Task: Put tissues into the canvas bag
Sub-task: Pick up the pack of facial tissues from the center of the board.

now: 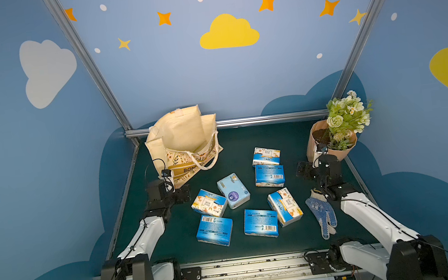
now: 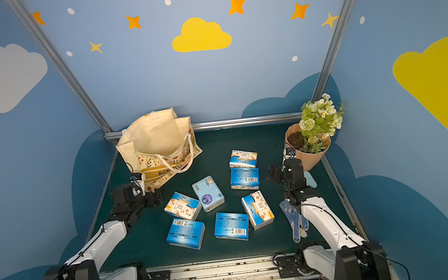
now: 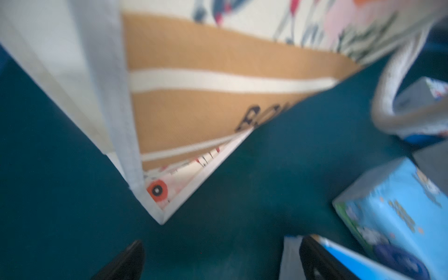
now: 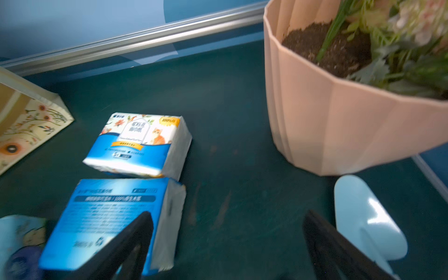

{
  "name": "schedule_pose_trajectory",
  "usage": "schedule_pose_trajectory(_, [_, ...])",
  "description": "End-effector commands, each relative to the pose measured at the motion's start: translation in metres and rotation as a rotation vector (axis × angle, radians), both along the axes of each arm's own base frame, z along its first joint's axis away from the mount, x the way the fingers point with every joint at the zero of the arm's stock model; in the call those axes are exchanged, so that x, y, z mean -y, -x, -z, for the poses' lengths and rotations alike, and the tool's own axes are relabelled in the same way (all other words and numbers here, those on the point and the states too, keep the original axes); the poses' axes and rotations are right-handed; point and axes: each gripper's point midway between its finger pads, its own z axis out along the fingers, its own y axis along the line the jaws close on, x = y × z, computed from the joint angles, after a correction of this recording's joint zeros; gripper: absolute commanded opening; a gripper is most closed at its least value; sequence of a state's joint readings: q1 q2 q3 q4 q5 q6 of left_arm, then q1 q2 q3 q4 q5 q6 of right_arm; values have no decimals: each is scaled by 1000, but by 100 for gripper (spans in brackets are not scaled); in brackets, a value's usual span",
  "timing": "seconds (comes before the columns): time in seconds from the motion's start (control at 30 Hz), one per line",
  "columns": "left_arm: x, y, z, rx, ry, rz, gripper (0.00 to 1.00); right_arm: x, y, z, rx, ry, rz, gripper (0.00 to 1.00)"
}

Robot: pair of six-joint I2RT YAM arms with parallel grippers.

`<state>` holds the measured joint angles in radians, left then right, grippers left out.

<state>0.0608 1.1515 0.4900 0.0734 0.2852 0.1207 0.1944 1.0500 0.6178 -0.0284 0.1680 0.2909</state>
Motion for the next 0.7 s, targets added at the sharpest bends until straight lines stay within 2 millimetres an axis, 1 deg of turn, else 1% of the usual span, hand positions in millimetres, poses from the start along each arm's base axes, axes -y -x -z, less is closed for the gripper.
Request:
schedule_pose_trajectory(0.0, [18, 30, 9, -104, -19, 160, 100, -18, 24, -6, -118, -169, -21, 97])
schedule_pose_trajectory(0.07, [25, 39, 4, -112, -5, 209, 100, -26, 33, -20, -128, -243, -49, 97])
schedule_pose_trajectory(0.13, [36, 48, 0, -132, 13, 282, 100, -29, 45, -24, -152, -332, -31, 97])
schedule_pose_trajectory(0.17, [40, 50, -2, -129, 14, 311, 100, -38, 47, -30, -112, -374, -89, 97])
schedule_pose_trajectory(0.2, [43, 53, -3, -128, 18, 339, 100, -48, 48, -40, -71, -413, -151, 97])
schedule_pose_trajectory(0.23, [48, 56, -5, -132, 20, 373, 100, -54, 54, -36, -81, -432, -184, 97])
schedule_pose_trajectory(0.27, [50, 59, -8, -136, 17, 389, 100, -57, 58, -38, -97, -437, -200, 97])
schedule_pose_trajectory(0.3, [51, 62, -10, -142, 15, 404, 100, -58, 59, -48, -104, -433, -209, 97])
schedule_pose_trajectory(0.37, [55, 70, -14, -156, 11, 436, 100, -65, 62, -54, -139, -423, -253, 97])
schedule_pose_trajectory(0.43, [58, 77, -20, -166, 20, 458, 100, -73, 64, -54, -200, -423, -296, 97])
schedule_pose_trajectory(0.57, [69, 97, -35, -178, 49, 528, 100, -103, 67, -58, -294, -437, -436, 97])
schedule_pose_trajectory(0.67, [75, 108, -43, -190, 53, 560, 100, -127, 68, -60, -344, -432, -547, 97])
